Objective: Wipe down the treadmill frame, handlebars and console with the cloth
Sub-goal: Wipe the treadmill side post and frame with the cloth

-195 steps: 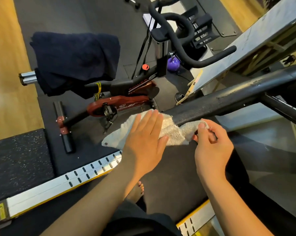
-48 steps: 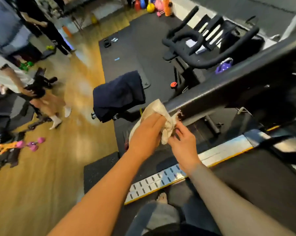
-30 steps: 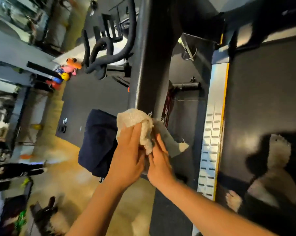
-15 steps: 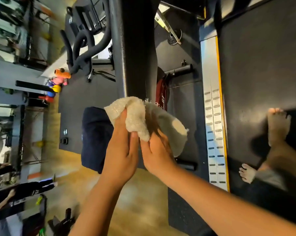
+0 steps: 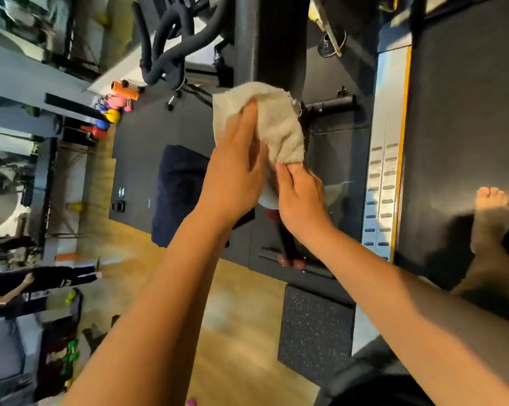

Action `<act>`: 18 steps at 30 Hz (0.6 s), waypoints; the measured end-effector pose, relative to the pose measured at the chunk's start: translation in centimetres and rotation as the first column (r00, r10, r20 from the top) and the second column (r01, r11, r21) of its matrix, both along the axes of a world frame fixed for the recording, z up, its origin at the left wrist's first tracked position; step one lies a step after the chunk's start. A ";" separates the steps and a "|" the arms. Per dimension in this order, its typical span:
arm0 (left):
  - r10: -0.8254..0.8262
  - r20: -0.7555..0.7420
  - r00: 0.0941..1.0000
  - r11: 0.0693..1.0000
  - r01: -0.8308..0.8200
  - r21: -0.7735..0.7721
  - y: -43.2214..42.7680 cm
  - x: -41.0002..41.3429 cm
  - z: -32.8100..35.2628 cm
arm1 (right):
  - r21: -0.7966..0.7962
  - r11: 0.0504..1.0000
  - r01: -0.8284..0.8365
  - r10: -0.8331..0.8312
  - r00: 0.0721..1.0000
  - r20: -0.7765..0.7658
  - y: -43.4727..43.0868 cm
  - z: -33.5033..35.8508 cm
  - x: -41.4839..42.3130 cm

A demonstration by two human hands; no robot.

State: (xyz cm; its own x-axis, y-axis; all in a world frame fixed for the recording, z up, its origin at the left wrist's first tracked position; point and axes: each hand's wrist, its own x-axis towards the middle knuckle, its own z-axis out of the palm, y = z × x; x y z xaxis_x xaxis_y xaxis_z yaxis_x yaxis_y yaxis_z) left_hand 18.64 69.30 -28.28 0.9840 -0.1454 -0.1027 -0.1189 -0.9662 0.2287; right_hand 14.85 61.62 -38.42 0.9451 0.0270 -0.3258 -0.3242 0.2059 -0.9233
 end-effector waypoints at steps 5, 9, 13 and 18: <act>-0.010 -0.021 1.000 1.000 0.010 0.013 0.0 -4.3 0.1 | -0.013 0.996 -0.091 0.092 0.993 0.076 0.9 0.6 -4.8; -0.006 -0.020 1.000 0.998 0.007 0.061 0.3 -3.5 0.3 | 0.025 0.999 -0.041 0.042 0.997 -0.059 -0.6 0.3 -0.4; 0.095 -0.015 0.995 0.995 -0.095 0.025 -0.2 -2.9 0.0 | 0.037 0.998 -0.051 0.055 0.992 -0.114 0.0 1.4 -3.2; 0.161 -0.025 0.987 0.986 -0.162 -0.039 -0.2 -2.3 -0.1 | 0.046 0.998 -0.052 0.052 0.999 -0.001 0.2 1.4 -0.6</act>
State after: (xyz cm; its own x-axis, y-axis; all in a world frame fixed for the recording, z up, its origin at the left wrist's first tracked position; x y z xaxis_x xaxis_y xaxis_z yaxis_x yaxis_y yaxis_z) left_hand 16.32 69.06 -28.42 0.9926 0.0107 -0.1213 0.0433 -0.9622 0.2689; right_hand 14.29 61.78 -37.04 0.9414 0.0909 -0.3247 -0.3371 0.2309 -0.9127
